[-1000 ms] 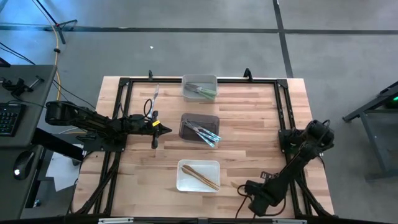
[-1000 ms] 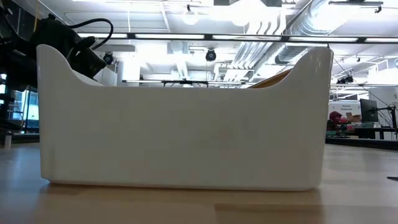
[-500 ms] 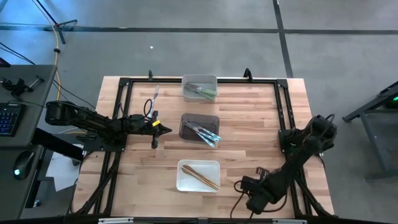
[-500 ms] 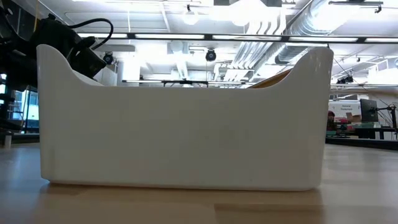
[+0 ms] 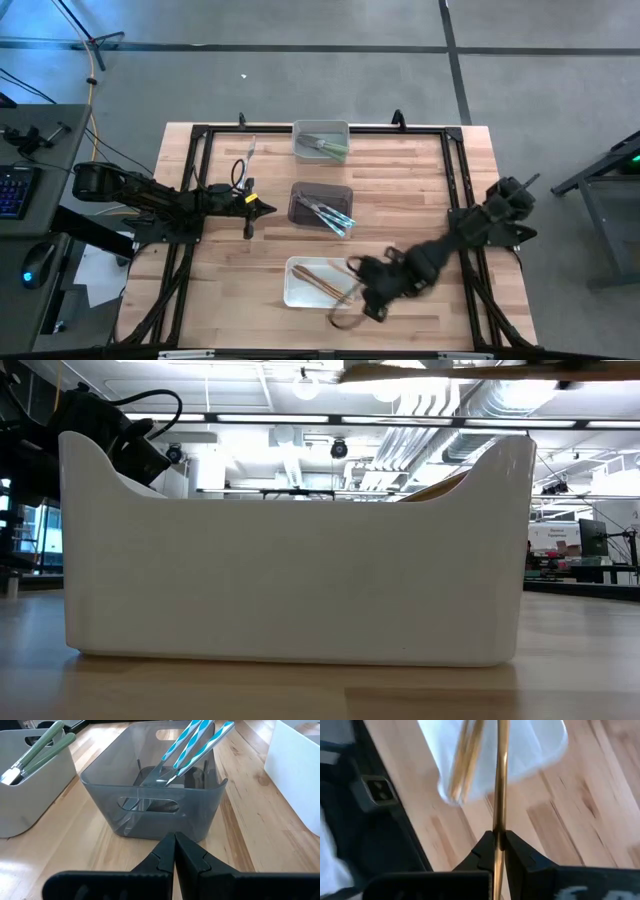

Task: Sort silverware by color (type)
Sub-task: Put the gold table knife into the white bin

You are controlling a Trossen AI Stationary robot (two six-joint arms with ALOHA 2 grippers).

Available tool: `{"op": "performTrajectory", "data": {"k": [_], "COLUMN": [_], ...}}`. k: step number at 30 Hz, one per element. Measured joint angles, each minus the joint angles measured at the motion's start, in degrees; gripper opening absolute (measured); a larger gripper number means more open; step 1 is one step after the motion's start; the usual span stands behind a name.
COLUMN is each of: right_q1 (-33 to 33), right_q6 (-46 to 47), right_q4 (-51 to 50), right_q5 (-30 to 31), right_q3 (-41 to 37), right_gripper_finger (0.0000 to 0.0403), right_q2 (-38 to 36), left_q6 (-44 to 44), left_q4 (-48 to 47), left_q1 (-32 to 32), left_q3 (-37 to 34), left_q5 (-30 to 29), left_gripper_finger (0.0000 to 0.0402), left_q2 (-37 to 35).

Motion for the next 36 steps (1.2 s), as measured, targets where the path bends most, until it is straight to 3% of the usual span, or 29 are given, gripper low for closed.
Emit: {"op": "performTrajectory", "data": {"k": [4, 9, 20, 36], "right_q1": [-5.9, -10.6, -14.1, -15.7], "right_q6": [-6.8, -9.0, -10.2, -10.7], "right_q4": [5.1, 9.6, 16.8, 20.2], "right_q5": [-6.6, -14.3, -22.6, -23.3], "right_q3": [1.2, 1.6, 1.6, 1.6], "right_gripper_finger": [0.0001, 0.0001, 0.0, 0.0006], "right_q2": [1.7, 4.1, 9.0, 11.4], "left_q6": [0.4, 0.4, 0.4, 0.4], "left_q4": [0.0, 0.0, 0.0, 0.0], "left_q1": [0.0, 0.0, 0.0, 0.0], "left_q3": [0.0, 0.0, 0.0, 0.0], "left_q5": [0.0, 0.0, 0.0, 0.0], "left_gripper_finger": [0.0, 0.0, 0.0, 0.0], "left_q2": [0.0, 0.0, 0.0, 0.0]}}
